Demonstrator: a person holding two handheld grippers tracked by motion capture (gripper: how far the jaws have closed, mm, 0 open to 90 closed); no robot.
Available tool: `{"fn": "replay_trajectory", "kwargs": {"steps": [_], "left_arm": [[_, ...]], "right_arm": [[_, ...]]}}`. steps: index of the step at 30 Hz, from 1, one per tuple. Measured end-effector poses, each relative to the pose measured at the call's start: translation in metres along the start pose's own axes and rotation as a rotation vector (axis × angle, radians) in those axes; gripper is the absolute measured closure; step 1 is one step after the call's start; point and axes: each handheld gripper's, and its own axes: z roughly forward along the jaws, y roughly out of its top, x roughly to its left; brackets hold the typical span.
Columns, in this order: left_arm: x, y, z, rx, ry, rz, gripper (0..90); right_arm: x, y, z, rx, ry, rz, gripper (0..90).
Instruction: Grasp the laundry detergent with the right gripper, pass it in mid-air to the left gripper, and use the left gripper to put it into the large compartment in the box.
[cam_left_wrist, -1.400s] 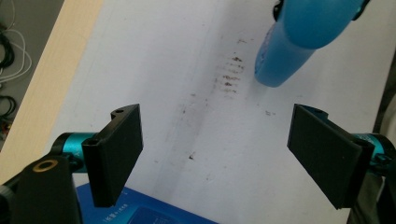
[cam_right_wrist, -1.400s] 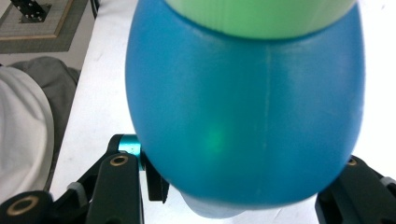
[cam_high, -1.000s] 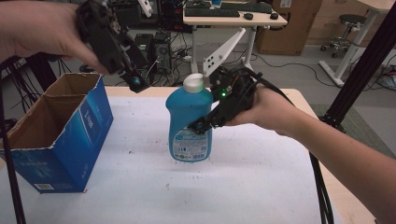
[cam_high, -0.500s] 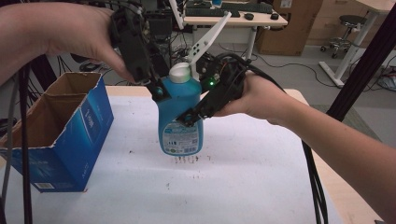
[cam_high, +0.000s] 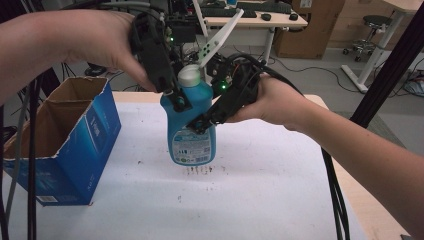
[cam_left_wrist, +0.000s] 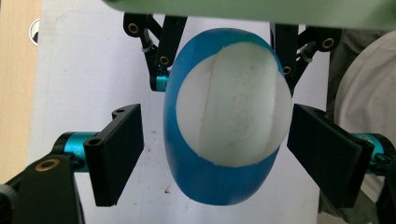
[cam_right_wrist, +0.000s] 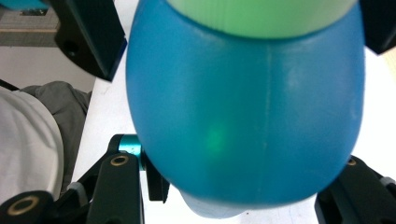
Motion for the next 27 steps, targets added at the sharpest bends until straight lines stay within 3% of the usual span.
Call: {"fn": "replay_trajectory", "kwargs": {"steps": [8,27], "left_arm": [[-0.0016,0.005,0.0063,0.009,-0.011,0.006,22.4],[-0.0024,0.0063,0.0082,0.006,0.013,0.007,27.3]], "right_arm": [[0.0009,-0.0003,-0.0024,-0.004,0.006,0.006,46.6],[0.0017,0.0,-0.0042,-0.006,0.003,0.005,46.6]]}}
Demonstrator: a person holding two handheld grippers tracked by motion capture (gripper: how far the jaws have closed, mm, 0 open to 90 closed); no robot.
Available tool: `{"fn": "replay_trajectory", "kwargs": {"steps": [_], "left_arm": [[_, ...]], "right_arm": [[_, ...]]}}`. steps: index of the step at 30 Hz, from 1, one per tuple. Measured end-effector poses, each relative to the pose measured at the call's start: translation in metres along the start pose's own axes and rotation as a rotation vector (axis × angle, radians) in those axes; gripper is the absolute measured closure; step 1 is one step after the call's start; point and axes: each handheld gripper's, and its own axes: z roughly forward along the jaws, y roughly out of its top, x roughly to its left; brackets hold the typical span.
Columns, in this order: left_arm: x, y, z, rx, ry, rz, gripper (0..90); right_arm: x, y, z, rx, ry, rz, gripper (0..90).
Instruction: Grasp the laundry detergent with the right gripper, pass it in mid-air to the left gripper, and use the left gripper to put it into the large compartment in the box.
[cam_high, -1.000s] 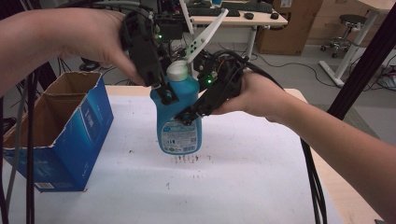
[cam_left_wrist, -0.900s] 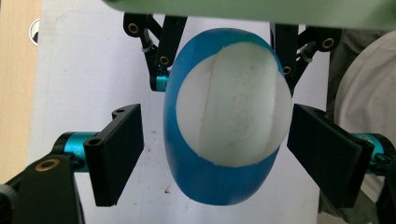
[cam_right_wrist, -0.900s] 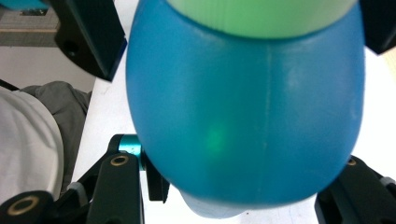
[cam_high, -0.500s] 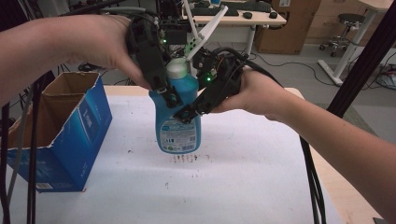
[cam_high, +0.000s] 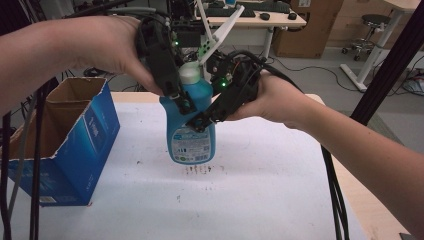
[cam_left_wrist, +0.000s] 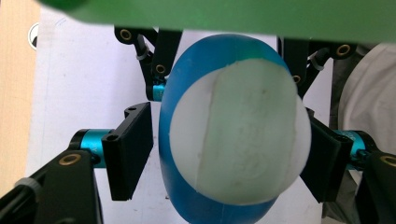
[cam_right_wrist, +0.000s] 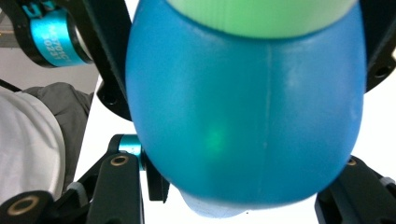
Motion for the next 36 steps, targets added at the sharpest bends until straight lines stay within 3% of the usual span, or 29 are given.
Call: {"fn": "replay_trajectory", "kwargs": {"steps": [16,36], "left_arm": [[-0.0003,0.0,0.0012,-0.003,0.016,0.003,30.3],[-0.0011,-0.0009,0.0009,-0.001,0.005,0.023,37.3]], "right_arm": [[0.0001,0.0001,0.0008,0.002,-0.002,0.007,46.6],[-0.0012,0.0011,0.0029,-0.006,0.0,-0.007,46.6]]}}
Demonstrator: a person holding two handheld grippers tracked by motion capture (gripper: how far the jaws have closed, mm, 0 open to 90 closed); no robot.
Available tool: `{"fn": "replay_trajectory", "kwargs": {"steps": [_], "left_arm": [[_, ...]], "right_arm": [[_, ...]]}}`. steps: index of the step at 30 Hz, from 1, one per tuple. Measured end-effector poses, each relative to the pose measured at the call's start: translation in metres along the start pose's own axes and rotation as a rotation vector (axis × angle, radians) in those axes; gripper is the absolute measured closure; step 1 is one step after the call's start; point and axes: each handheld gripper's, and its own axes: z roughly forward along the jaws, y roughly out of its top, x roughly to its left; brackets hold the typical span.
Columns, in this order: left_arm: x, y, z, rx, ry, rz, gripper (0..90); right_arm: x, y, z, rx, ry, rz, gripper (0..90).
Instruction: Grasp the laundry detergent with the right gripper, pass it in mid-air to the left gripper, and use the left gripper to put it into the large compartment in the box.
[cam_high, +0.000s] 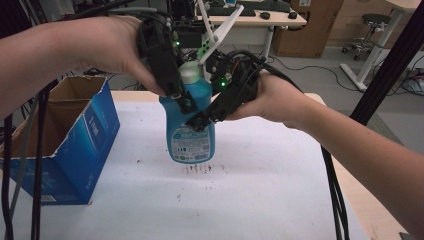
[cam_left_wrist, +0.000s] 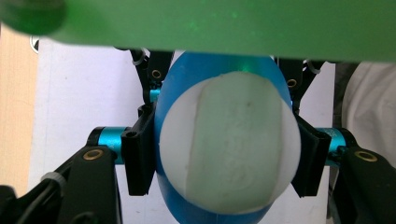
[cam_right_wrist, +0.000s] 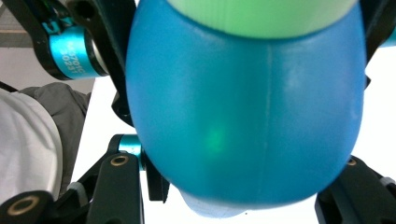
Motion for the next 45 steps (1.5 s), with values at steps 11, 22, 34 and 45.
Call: {"fn": "replay_trajectory", "kwargs": {"steps": [11,22,34,45], "left_arm": [[0.0,-0.002,-0.005,-0.036,0.008,0.007,38.0],[-0.002,-0.012,-0.019,-0.056,0.022,-0.027,38.1],[-0.007,-0.051,-0.065,-0.106,0.099,-0.214,38.1],[-0.019,-0.107,-0.12,-0.17,0.23,-0.389,38.1]], "right_arm": [[0.0,0.0,-0.002,-0.015,0.001,0.011,45.2],[-0.002,-0.003,-0.004,-0.061,0.023,0.056,11.5],[-0.013,-0.031,-0.016,0.08,-0.035,0.124,11.5],[-0.021,-0.061,-0.025,0.195,-0.048,0.163,11.5]]}}
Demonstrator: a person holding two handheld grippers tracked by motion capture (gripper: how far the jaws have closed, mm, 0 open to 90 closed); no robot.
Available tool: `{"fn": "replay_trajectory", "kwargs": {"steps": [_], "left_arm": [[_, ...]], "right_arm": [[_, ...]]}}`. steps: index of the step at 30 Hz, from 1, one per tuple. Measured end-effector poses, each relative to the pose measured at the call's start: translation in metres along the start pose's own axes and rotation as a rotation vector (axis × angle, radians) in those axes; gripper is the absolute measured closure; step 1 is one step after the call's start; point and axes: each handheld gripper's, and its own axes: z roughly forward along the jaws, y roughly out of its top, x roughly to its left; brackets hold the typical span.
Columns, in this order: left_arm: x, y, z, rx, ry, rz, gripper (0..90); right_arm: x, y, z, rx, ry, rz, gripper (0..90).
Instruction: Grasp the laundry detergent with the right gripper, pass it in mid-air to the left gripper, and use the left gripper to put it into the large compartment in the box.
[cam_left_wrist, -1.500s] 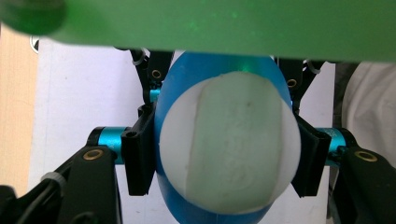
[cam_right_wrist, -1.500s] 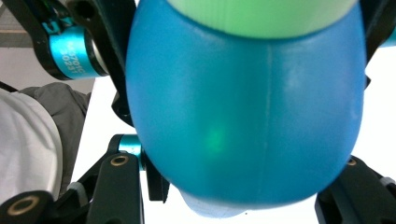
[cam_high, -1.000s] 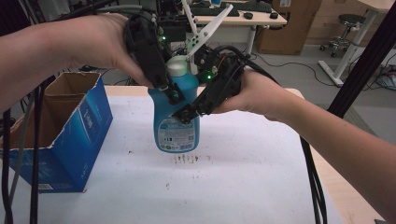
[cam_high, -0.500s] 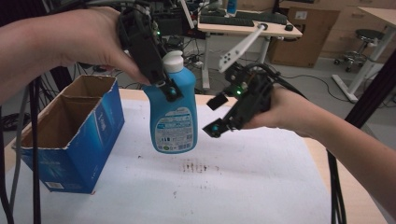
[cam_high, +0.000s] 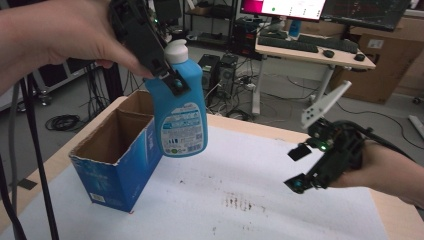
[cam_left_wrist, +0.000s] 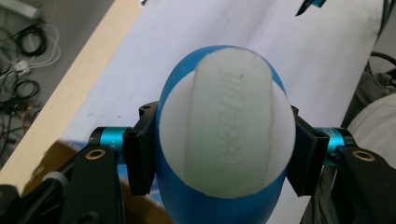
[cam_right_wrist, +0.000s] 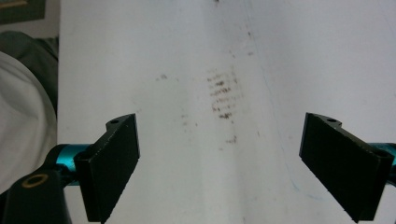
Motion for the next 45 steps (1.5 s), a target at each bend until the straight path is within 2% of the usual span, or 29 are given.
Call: {"fn": "replay_trajectory", "kwargs": {"steps": [2,3,5,6,10,14,16,18,22,23,33,37,38,45], "left_arm": [[0.002,-0.004,-0.006,0.001,0.013,-0.012,38.1],[0.006,-0.01,-0.014,-0.001,0.04,-0.043,38.1],[0.008,-0.016,-0.021,-0.001,0.061,-0.066,38.1],[0.012,-0.023,-0.027,-0.006,0.085,-0.096,38.1],[0.021,-0.038,-0.037,0.005,0.121,-0.154,38.2],[0.028,-0.049,-0.041,0.013,0.169,-0.205,38.1],[0.03,-0.052,-0.041,0.021,0.178,-0.212,38.1],[0.034,-0.059,-0.041,0.038,0.21,-0.234,38.2],[0.038,-0.068,-0.04,0.052,0.228,-0.266,38.2],[0.04,-0.072,-0.037,0.062,0.24,-0.284,38.1],[0.046,-0.09,-0.018,0.102,0.27,-0.318,38.1],[0.047,-0.096,-0.007,0.122,0.268,-0.322,38.1],[0.048,-0.101,0.001,0.133,0.259,-0.328,38.1],[0.051,-0.114,0.023,0.155,0.23,-0.339,38.2]], "right_arm": [[-0.001,-0.003,-0.001,0.006,-0.003,0.005,11.5],[-0.002,-0.005,-0.002,0.011,-0.008,0.01,11.5],[-0.007,-0.012,-0.005,0.016,-0.019,0.024,11.5],[-0.01,-0.017,-0.007,0.015,-0.026,0.038,11.5],[-0.018,-0.027,-0.014,-0.002,-0.04,0.073,11.5],[-0.025,-0.035,-0.022,-0.011,-0.057,0.099,11.5],[-0.027,-0.038,-0.025,-0.017,-0.06,0.109,11.5],[-0.029,-0.042,-0.027,-0.014,-0.062,0.115,11.5],[-0.031,-0.046,-0.03,-0.012,-0.072,0.119,11.5],[-0.031,-0.046,-0.031,-0.011,-0.078,0.12,11.5],[-0.03,-0.049,-0.032,0.0,-0.083,0.12,11.5],[-0.03,-0.05,-0.033,0.001,-0.082,0.114,11.5],[-0.03,-0.05,-0.033,-0.001,-0.083,0.123,11.5],[-0.031,-0.052,-0.034,0.003,-0.092,0.126,11.5]]}}
